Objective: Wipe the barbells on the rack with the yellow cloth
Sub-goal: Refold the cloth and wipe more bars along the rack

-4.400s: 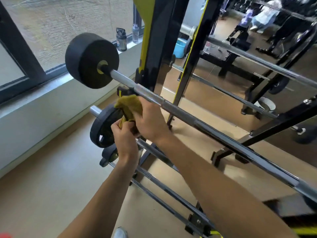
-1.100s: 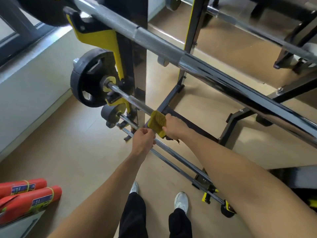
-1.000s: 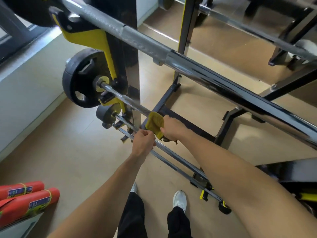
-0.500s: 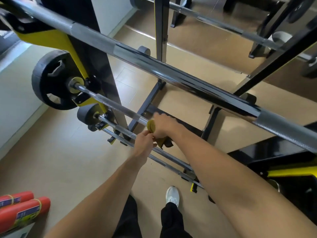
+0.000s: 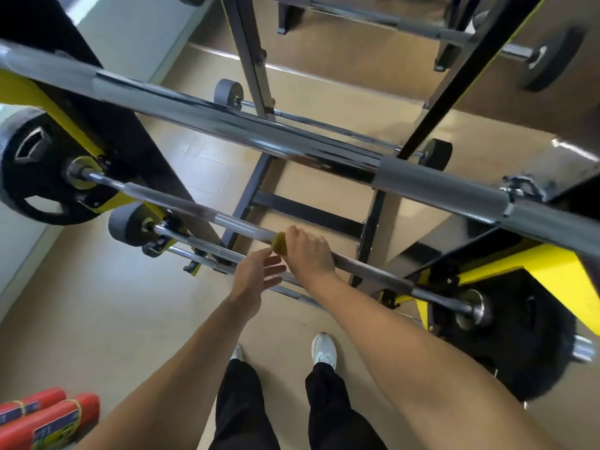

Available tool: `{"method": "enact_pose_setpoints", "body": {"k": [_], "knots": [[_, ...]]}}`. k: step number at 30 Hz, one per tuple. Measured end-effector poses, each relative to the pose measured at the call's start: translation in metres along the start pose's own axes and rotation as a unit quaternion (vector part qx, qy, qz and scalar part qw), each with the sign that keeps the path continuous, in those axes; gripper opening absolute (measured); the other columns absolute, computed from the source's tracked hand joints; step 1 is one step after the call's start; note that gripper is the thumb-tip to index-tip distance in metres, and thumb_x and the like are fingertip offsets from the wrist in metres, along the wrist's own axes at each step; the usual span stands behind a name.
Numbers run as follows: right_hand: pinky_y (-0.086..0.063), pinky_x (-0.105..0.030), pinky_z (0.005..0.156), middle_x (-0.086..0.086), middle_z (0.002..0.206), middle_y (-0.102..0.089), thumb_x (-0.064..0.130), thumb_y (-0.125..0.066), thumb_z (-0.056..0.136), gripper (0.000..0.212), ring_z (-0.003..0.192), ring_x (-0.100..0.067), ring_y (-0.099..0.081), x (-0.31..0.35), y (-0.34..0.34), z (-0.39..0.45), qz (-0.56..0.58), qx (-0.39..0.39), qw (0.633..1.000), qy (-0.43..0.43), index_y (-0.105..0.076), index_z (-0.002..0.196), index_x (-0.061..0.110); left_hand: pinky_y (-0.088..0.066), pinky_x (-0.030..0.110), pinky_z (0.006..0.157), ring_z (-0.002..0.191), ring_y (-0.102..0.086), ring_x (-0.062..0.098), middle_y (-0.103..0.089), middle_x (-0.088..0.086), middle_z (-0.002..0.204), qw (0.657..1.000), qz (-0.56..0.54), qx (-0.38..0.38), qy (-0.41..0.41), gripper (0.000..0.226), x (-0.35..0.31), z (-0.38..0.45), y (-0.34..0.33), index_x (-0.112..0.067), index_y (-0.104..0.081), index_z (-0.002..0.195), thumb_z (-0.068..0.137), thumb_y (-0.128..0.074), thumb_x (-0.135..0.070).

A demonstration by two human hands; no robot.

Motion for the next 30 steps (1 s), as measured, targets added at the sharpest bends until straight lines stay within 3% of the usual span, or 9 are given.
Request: {"method": "enact_pose_setpoints", "body": {"k": [5, 9, 12, 16, 19, 21, 25, 30], "knots": [[-0.047, -0.038, 0.08, -0.01, 0.105, -0.063, 0.018, -0.058, 0.095, 0.021, 0.09, -0.026, -0.061, -0.021, 0.0, -0.024, -0.026, 0.013, 0.999, -0.013, -0.047, 0.111, 0.012, -0.057, 0.034, 0.077, 0.093, -0.069, 0.024, -0.07, 0.012, 0.105, 0.998, 0.042, 0.04, -0.012, 0.026, 0.013, -0.009, -0.032, -0.005, -0.06, 0.12, 0.102, -0.044, -0.015], [-0.046, -0.038, 0.083, -0.009, 0.107, -0.063, 0.02, -0.059, 0.094, 0.024, 0.095, -0.025, -0.06, -0.037, 0.005, -0.035, -0.036, 0.041, 0.998, -0.045, -0.047, 0.114, 0.013, -0.056, 0.037, 0.083, 0.098, -0.068, 0.026, -0.068, 0.013, 0.11, 0.993, 0.087, 0.083, -0.005, 0.029, 0.021, -0.015, -0.047, -0.006, -0.057, 0.127, 0.102, -0.045, -0.015], [-0.046, -0.037, 0.081, -0.008, 0.104, -0.064, 0.025, -0.058, 0.096, 0.021, 0.091, -0.024, -0.061, -0.057, 0.014, -0.043, -0.013, 0.071, 0.994, -0.083, -0.052, 0.113, 0.014, -0.055, 0.041, 0.088, 0.099, -0.068, 0.028, -0.068, 0.015, 0.111, 0.985, 0.121, 0.125, -0.002, 0.03, 0.026, -0.027, -0.063, -0.007, -0.056, 0.128, 0.102, -0.046, -0.017], [-0.046, -0.036, 0.073, -0.007, 0.098, -0.066, 0.02, -0.048, 0.1, 0.013, 0.081, -0.024, -0.059, -0.09, 0.025, -0.059, 0.001, 0.117, 0.984, -0.137, -0.058, 0.105, 0.015, -0.056, 0.034, 0.081, 0.102, -0.068, 0.03, -0.067, 0.016, 0.115, 0.969, 0.148, 0.199, 0.011, 0.032, 0.039, -0.043, -0.087, -0.017, -0.051, 0.131, 0.099, -0.051, -0.017], [-0.048, -0.038, 0.076, -0.007, 0.1, -0.068, 0.018, -0.046, 0.1, 0.016, 0.09, -0.026, -0.065, -0.108, 0.029, -0.083, 0.005, 0.098, 0.984, -0.149, -0.06, 0.106, 0.015, -0.055, 0.034, 0.084, 0.103, -0.067, 0.029, -0.066, 0.015, 0.115, 0.96, 0.172, 0.222, 0.011, 0.031, 0.048, -0.054, -0.103, -0.016, -0.051, 0.131, 0.099, -0.05, -0.018], [-0.047, -0.039, 0.085, -0.007, 0.108, -0.065, 0.018, -0.048, 0.099, 0.016, 0.099, -0.026, -0.062, -0.115, 0.032, -0.096, 0.009, 0.077, 0.987, -0.141, -0.057, 0.113, 0.014, -0.055, 0.029, 0.078, 0.096, -0.067, 0.025, -0.067, 0.012, 0.109, 0.955, 0.173, 0.241, 0.006, 0.023, 0.054, -0.063, -0.116, -0.017, -0.052, 0.123, 0.1, -0.049, -0.018], [-0.043, -0.038, 0.094, -0.006, 0.116, -0.057, 0.017, -0.059, 0.093, 0.027, 0.11, -0.024, -0.054, -0.128, 0.04, -0.125, -0.02, 0.028, 0.99, -0.136, -0.052, 0.119, 0.015, -0.052, 0.027, 0.077, 0.088, -0.067, 0.014, -0.068, 0.004, 0.1, 0.942, 0.184, 0.279, -0.003, 0.019, 0.06, -0.074, -0.137, -0.016, -0.056, 0.118, 0.101, -0.048, -0.018], [-0.048, -0.037, 0.1, -0.007, 0.126, -0.05, 0.012, -0.081, 0.073, 0.066, 0.122, -0.024, -0.049, -0.145, 0.037, -0.171, -0.046, 0.027, 0.986, -0.158, -0.045, 0.129, 0.014, -0.054, 0.034, 0.087, 0.1, -0.065, 0.019, -0.066, 0.007, 0.114, 0.919, 0.226, 0.323, 0.006, 0.033, 0.073, -0.089, -0.161, -0.013, -0.052, 0.132, 0.101, -0.045, -0.019]]}}
Point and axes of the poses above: each hand's wrist, its own z-axis towards the middle knuckle, its own y-axis out of the back of the hand, x = y × z, the point moved 3 cm from there along z, towards the middle knuckle
